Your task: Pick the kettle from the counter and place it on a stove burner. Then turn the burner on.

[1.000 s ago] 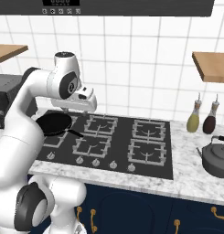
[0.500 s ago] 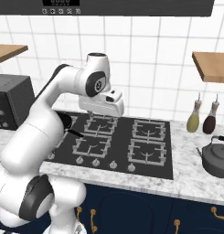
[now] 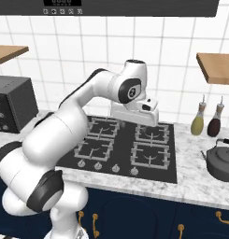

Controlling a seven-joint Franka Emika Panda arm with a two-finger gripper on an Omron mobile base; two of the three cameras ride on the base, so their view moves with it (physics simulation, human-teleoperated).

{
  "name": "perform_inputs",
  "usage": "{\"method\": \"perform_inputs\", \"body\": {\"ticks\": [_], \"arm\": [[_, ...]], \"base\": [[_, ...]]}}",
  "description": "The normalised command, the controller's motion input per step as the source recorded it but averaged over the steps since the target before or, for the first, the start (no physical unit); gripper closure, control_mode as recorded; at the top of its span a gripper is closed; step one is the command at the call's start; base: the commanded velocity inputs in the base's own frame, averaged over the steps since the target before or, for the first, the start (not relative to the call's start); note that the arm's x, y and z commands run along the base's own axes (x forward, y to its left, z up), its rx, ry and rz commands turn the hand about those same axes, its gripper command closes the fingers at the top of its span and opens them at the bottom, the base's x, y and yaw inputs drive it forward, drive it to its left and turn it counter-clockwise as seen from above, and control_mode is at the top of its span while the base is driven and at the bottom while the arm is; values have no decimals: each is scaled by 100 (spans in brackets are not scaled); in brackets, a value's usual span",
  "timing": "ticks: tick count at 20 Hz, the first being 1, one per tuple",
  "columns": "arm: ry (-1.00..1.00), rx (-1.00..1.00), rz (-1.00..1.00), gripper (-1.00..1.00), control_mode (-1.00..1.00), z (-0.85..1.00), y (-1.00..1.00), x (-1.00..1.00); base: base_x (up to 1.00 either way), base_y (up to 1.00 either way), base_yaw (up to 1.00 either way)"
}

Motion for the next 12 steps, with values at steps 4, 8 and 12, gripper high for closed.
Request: {"method": "perform_inputs", "body": {"ticks": [4,8,12], "arm": [[0,-14,3,-100,-100,-14,-56,-1],[-6,-18,13,-100,-100,0,-46,0],[-16,-21,22,-100,-100,0,-38,0]], "base": [[0,0,0],[0,0,0],[0,0,0]]}}
